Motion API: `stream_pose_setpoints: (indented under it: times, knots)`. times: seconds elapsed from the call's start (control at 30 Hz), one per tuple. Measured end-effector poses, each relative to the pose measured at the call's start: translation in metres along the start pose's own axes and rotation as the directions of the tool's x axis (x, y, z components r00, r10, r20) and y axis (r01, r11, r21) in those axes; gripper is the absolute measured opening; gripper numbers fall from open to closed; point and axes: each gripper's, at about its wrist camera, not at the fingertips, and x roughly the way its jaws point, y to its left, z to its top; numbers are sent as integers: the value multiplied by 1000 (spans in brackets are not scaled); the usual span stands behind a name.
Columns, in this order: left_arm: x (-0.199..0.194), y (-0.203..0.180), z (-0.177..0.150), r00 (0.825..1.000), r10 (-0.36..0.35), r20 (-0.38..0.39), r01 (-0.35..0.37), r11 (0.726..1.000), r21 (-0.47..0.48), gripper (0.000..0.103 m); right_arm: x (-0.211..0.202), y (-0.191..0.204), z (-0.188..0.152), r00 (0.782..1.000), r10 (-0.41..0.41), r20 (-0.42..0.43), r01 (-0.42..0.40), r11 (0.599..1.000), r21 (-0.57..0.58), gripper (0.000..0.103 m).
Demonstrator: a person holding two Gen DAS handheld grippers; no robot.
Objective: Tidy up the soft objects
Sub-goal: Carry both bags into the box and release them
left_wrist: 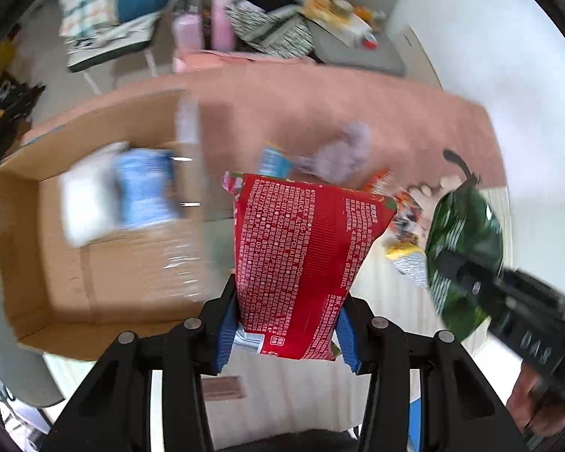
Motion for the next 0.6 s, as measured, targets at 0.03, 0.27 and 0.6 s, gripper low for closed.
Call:
stream_pose_setpoints:
  times: [0.03, 0.27, 0.6]
  knots:
    - [-14, 23, -3, 1000, 9, 14, -8, 1000, -23, 42, -2, 26, -4, 1000, 16, 0, -16, 1000, -26, 33]
    - [-37, 146, 6, 992, 121, 37, -114, 982, -147, 42, 35, 164, -26, 998, 31, -59, -38, 992, -124, 33]
    - [18, 263, 52, 980, 179, -90, -194, 958, -210, 42, 134, 233, -35, 982, -98, -161, 81, 991, -108, 33]
